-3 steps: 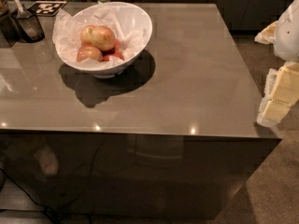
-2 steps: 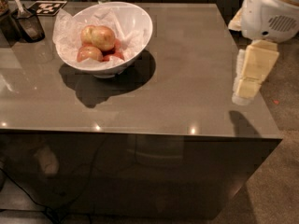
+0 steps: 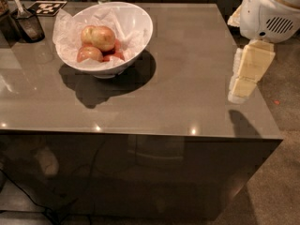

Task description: Pick apple from white bowl

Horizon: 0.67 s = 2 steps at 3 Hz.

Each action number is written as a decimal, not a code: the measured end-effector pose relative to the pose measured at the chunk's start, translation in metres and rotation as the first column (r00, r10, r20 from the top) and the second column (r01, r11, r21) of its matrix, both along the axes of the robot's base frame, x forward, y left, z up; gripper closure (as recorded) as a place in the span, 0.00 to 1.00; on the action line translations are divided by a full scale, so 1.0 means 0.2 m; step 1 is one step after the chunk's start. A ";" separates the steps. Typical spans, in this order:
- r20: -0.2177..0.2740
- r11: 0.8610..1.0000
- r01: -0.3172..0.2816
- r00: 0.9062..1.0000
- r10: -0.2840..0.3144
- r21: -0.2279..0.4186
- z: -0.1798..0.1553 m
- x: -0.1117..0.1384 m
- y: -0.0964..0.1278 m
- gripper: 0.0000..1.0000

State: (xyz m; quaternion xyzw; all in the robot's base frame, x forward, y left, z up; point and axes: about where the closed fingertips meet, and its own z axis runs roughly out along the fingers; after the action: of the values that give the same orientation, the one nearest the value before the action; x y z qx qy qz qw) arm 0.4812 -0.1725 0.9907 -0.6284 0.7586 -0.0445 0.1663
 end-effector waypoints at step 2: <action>0.018 0.984 -0.065 0.998 0.063 0.167 0.10 0.38 0.32 0.00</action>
Offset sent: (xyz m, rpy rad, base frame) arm 0.1145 0.0953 0.0165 0.2130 0.0982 0.0700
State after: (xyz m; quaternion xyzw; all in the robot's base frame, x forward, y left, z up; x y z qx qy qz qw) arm 0.5567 -0.1087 1.0113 -0.6361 0.7379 0.0210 0.2246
